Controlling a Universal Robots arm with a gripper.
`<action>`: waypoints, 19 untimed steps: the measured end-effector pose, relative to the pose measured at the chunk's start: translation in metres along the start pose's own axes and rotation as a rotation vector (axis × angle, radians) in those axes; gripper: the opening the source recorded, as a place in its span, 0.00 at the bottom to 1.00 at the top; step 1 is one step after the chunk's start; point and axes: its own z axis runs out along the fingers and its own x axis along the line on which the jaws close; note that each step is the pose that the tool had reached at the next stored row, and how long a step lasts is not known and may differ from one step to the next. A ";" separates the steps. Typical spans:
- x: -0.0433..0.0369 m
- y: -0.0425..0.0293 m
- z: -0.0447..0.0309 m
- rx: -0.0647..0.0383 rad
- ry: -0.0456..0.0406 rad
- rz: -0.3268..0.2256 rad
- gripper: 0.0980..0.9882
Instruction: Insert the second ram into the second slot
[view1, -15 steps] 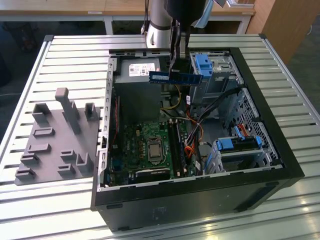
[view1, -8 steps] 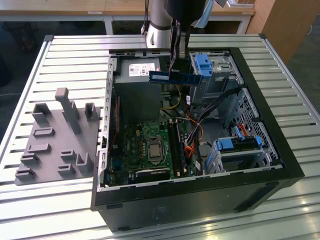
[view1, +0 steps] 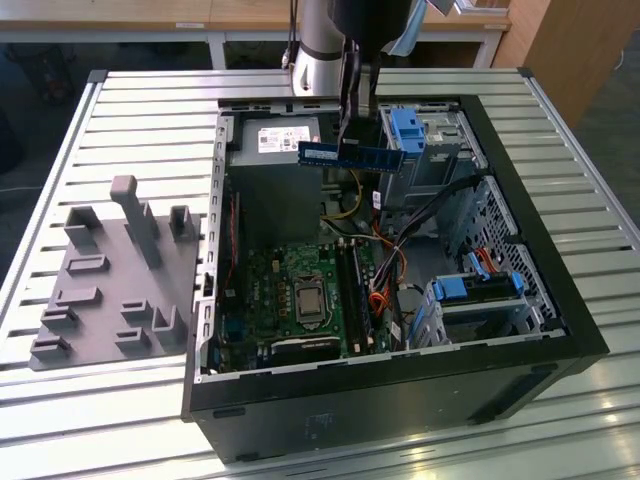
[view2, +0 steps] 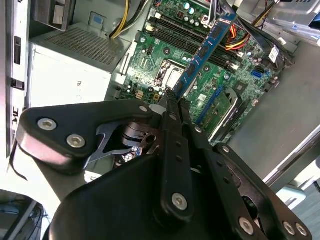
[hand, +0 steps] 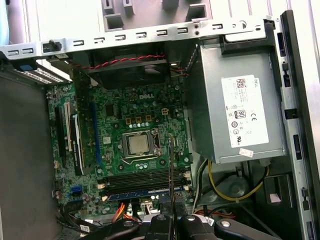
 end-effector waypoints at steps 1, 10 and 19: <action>0.0000 0.0000 0.0000 0.000 0.0000 0.001 0.04; 0.0001 0.0000 0.0000 0.000 -0.0008 0.023 0.04; 0.0004 -0.0001 0.0001 0.001 -0.0023 0.069 0.04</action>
